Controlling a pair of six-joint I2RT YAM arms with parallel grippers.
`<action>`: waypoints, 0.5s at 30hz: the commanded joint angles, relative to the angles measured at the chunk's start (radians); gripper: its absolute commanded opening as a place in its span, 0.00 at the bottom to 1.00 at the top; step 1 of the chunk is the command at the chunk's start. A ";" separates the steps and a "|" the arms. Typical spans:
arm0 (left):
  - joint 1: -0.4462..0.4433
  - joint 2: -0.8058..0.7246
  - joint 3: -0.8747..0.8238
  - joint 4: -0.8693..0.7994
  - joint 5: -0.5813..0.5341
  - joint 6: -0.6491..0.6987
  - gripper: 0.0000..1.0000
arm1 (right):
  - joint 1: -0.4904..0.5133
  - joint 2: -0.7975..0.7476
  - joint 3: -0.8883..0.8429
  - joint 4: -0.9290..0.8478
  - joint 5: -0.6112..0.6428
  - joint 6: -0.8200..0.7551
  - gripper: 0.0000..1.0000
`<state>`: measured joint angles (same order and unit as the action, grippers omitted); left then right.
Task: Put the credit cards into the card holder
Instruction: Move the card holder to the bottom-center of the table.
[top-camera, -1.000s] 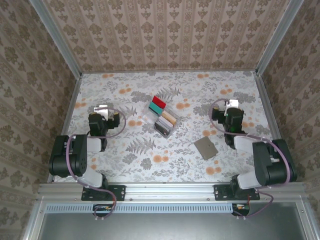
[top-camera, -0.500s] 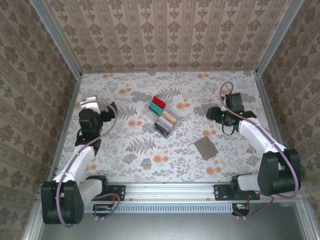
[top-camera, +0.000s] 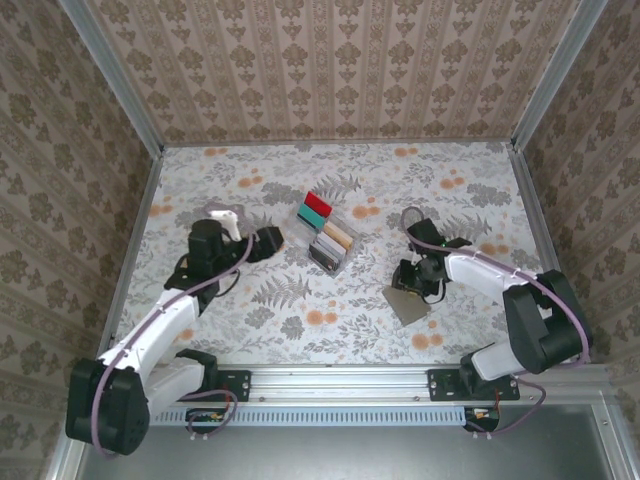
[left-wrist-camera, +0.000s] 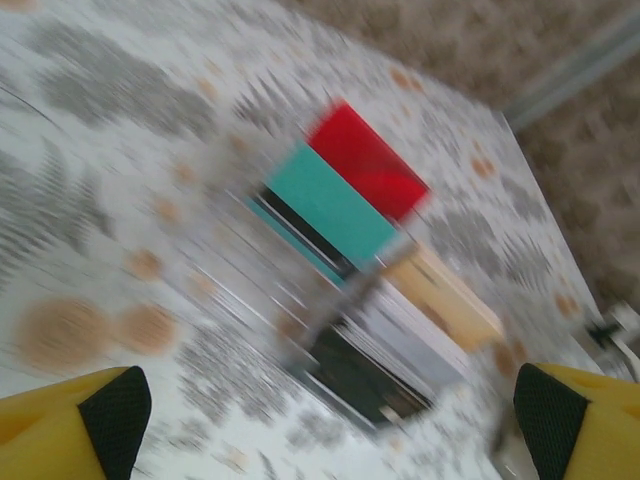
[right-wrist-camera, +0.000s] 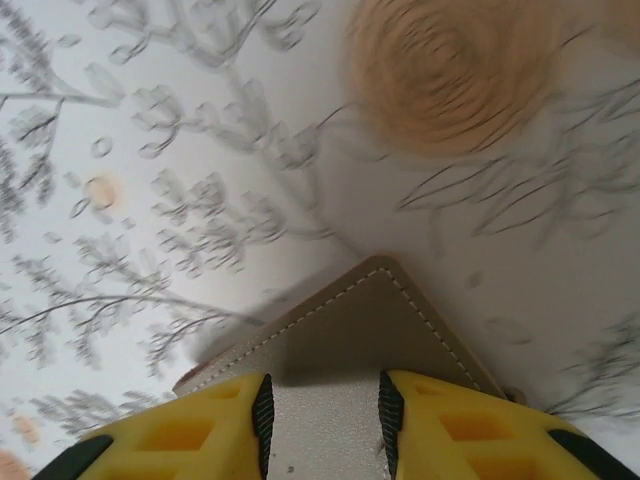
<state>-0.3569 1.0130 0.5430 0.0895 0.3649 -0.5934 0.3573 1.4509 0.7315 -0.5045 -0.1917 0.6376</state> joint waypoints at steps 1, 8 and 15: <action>-0.092 0.010 0.051 -0.091 0.020 -0.081 0.95 | 0.062 -0.011 -0.089 0.019 -0.095 0.206 0.37; -0.374 0.109 0.062 -0.100 -0.011 -0.171 0.88 | 0.233 -0.187 -0.059 0.087 -0.098 0.410 0.40; -0.571 0.283 0.119 -0.052 -0.073 -0.247 0.80 | 0.187 -0.345 -0.030 -0.297 0.188 0.164 0.40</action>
<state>-0.8894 1.2465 0.6033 0.0250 0.3313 -0.7792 0.5591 1.1259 0.7170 -0.6128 -0.1059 0.8837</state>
